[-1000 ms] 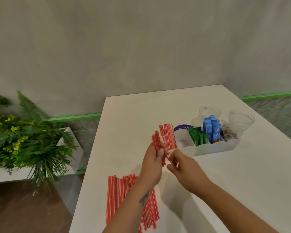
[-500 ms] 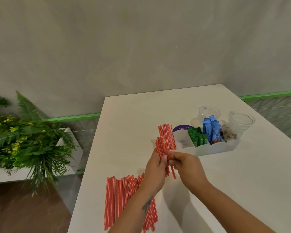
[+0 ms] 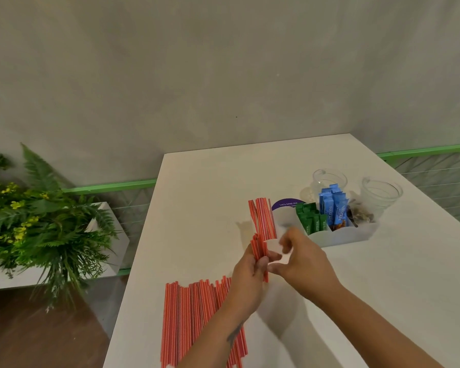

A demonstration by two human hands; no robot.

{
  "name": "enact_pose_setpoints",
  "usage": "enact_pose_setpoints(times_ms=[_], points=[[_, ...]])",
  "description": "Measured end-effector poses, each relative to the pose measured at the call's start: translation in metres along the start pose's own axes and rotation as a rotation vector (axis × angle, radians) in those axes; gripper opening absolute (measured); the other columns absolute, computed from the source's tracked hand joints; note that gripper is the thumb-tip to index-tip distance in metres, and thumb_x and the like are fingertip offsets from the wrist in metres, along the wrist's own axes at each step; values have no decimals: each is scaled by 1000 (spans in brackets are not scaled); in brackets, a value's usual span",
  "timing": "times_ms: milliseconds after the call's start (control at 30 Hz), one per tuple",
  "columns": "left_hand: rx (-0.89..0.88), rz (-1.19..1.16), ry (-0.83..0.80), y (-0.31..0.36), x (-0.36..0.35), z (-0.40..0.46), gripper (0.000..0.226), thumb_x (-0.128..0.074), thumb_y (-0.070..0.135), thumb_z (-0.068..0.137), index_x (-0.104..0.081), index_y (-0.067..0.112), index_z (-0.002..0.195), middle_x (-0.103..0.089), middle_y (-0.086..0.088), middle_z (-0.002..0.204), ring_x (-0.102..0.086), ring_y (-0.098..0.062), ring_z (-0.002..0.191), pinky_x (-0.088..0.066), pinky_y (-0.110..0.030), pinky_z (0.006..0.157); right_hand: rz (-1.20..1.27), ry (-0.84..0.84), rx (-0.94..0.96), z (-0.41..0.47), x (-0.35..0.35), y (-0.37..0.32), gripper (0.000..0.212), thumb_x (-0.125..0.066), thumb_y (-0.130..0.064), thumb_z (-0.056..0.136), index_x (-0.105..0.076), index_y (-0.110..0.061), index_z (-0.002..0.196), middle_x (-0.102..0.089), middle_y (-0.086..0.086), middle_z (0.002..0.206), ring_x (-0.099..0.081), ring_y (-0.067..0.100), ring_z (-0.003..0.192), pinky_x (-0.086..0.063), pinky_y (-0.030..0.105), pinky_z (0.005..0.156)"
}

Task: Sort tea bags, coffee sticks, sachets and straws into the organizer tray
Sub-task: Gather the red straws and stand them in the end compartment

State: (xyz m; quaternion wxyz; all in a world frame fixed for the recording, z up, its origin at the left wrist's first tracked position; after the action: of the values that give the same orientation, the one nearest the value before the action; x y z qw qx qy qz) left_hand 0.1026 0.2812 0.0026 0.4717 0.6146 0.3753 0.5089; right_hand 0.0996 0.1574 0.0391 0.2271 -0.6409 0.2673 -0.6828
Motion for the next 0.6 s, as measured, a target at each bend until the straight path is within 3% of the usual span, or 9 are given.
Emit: enact_pose_setpoints(times_ms=[100,167,267,333,433,600], points=[[-31,-15,9,-2,-2,-1,23,-40,16,100,-54,31,110,-63,13,93,-60,4,86,-48,-16,74,80,-89,241,-3,9,-11,67,-74,-28,76,-37,-39,131,-41,-24,115,-45,-14,78,-36,8,66],[-47,9,0,-3,-5,-2,23,-40,17,100,-54,29,113,-62,13,96,-59,5,87,-47,-11,73,17,-117,339,-2,9,-17,60,-66,-28,85,-35,-38,136,-38,-25,117,-43,-17,82,-36,7,70],[-30,64,-21,-8,-8,-5,27,-38,17,101,-51,22,124,-61,11,106,-58,5,92,-44,-1,75,1,-202,278,1,4,-18,33,-53,-21,93,-50,-32,124,-53,-17,112,-49,-4,92,-43,17,81],[-41,97,-36,-10,-8,-7,24,-38,14,101,-54,23,117,-60,15,101,-56,12,91,-43,-1,76,42,-228,242,2,1,-16,21,-50,-16,94,-55,-27,112,-57,-12,102,-54,6,91,-47,19,79],[-72,116,-44,-5,-7,-6,20,-39,13,100,-56,22,105,-62,9,90,-57,3,82,-46,-15,76,74,-244,235,5,5,-17,21,-47,-14,93,-54,-27,107,-56,-11,92,-55,4,82,-46,12,66],[-163,146,-21,34,4,14,36,-41,9,99,-49,43,89,-56,14,70,-53,1,68,-38,-9,62,12,-226,285,30,39,-42,19,-49,-10,86,-51,-28,83,-57,-7,77,-57,14,71,-51,27,60]])
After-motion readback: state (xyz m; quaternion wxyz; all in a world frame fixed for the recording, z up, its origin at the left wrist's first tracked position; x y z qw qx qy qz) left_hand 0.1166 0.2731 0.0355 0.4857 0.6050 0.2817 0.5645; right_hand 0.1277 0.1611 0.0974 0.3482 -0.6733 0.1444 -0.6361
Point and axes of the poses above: each hand's wrist, its own z-axis towards the middle knuckle, its own x-axis out of the back of the hand, y = z × x, the point moved 2 cm from there along z, towards the middle knuckle
